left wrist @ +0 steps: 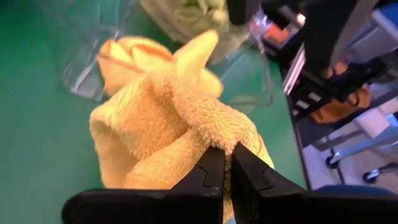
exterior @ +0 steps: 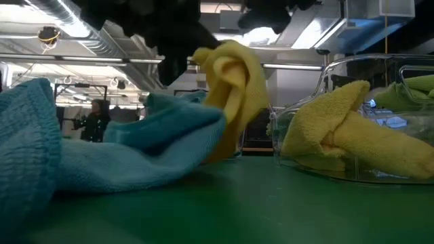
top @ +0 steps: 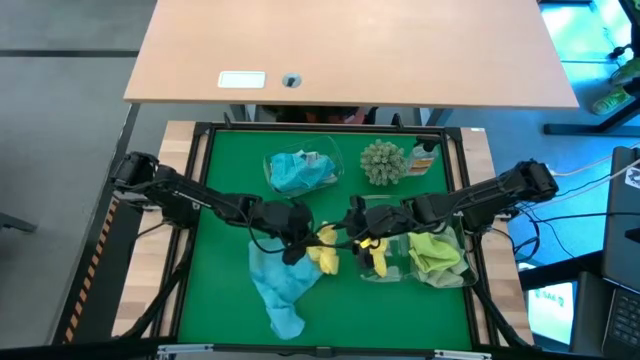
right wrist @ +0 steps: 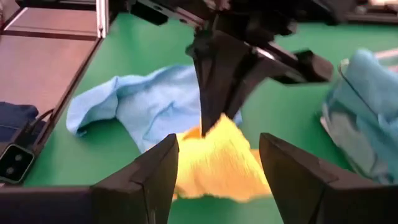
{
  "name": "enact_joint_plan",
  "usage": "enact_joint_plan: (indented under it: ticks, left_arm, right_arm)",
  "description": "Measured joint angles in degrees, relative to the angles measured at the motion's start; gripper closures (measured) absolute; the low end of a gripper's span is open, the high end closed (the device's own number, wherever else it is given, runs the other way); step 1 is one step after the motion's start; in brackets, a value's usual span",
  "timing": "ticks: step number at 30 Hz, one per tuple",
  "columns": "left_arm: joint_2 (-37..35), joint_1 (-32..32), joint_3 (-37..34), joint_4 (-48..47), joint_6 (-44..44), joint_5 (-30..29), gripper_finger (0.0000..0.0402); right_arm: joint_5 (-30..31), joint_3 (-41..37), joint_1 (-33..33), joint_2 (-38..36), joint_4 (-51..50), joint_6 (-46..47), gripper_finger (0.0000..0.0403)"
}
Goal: Sort microfiber towel by color & place in baskets
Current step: Put the yellow towel into the bottom left transparent bin
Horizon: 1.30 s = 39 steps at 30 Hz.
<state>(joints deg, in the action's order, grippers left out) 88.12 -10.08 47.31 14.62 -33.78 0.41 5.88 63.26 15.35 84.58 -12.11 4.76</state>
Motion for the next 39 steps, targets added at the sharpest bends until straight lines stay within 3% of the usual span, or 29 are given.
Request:
enact_joint_plan:
  ticks: [17, 23, 28, 36, 39]
  left_arm:
    - [0.0, -0.1, 0.0, 4.2, 2.6, 0.2, 0.0401]
    - [0.0, -0.2, 0.0, 5.0, 3.7, 0.6, 0.0401]
    - [0.0, -0.1, 0.0, 5.0, 4.5, 0.5, 0.0400]
    - [0.0, -0.2, 0.0, 5.0, 5.9, 0.3, 0.0393]
    - [0.0, -0.1, 0.0, 5.5, 5.9, 0.2, 0.0389]
  right_arm:
    - [0.5, 0.0, 0.0, 9.8, 3.8, -2.8, 0.0181]
    - [-2.5, 0.0, 0.0, 11.1, 7.0, -5.4, 0.0188]
    - [-2.5, 0.0, 0.0, 11.1, 7.6, -5.5, 0.0238]
    - [-2.4, 0.0, 0.0, 10.9, 7.1, -5.2, 0.0379]
    - [-2.4, 0.5, 0.0, 10.6, 5.5, -5.0, 0.0382]
